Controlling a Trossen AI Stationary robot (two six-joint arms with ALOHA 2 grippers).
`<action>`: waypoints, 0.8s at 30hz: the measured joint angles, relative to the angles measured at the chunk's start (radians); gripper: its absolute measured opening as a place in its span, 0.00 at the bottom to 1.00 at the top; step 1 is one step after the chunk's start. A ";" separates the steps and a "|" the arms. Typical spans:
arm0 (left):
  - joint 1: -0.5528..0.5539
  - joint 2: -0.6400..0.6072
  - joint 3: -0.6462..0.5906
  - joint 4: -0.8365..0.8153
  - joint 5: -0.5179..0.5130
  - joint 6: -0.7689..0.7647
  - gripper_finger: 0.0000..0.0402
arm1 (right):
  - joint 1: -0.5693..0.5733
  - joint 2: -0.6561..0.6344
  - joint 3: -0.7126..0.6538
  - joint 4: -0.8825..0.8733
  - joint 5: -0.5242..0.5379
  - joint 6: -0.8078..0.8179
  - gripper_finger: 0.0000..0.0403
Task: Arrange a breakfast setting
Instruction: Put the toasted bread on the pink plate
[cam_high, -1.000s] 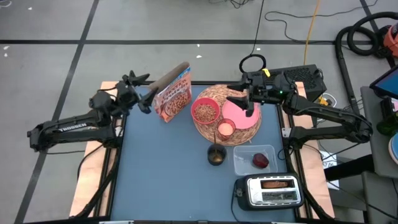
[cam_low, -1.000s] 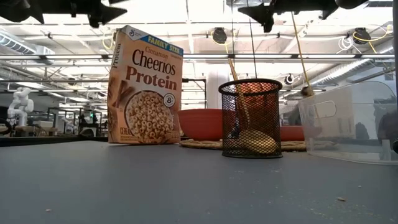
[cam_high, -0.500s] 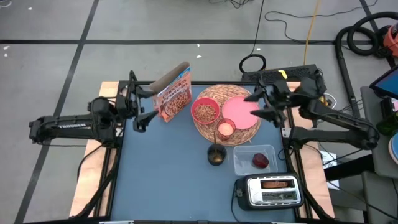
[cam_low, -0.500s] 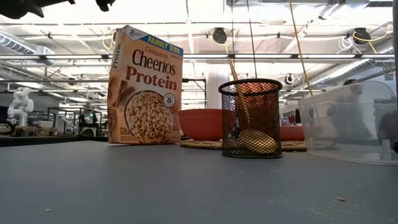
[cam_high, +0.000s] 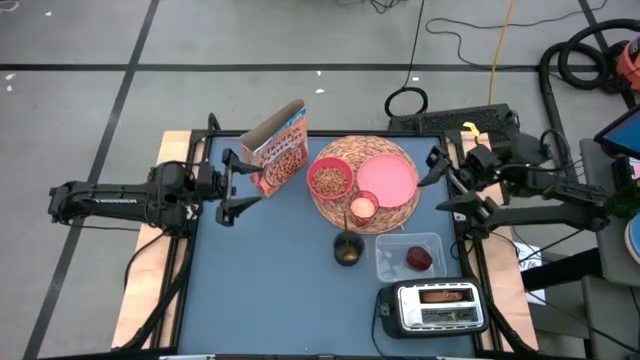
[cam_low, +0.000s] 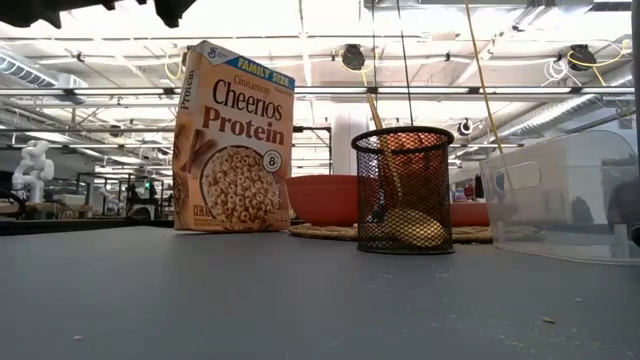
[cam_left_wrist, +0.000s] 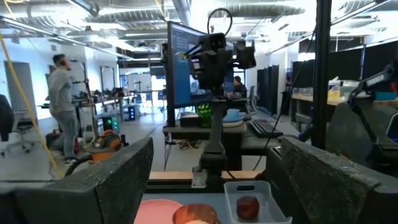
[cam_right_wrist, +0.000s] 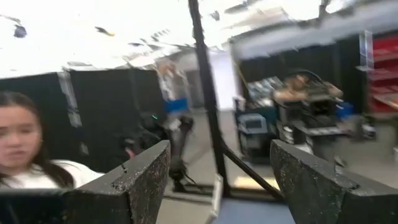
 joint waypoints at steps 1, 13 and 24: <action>-0.003 0.000 0.000 0.000 0.000 -0.004 0.89 | 0.014 0.002 0.037 -0.077 0.030 -0.027 0.66; -0.025 0.000 0.000 -0.021 -0.001 -0.018 0.89 | 0.223 0.165 0.359 -0.794 0.343 0.007 0.66; -0.024 0.000 0.000 -0.055 -0.001 -0.041 0.89 | 0.404 0.274 0.360 -1.073 0.369 0.344 0.66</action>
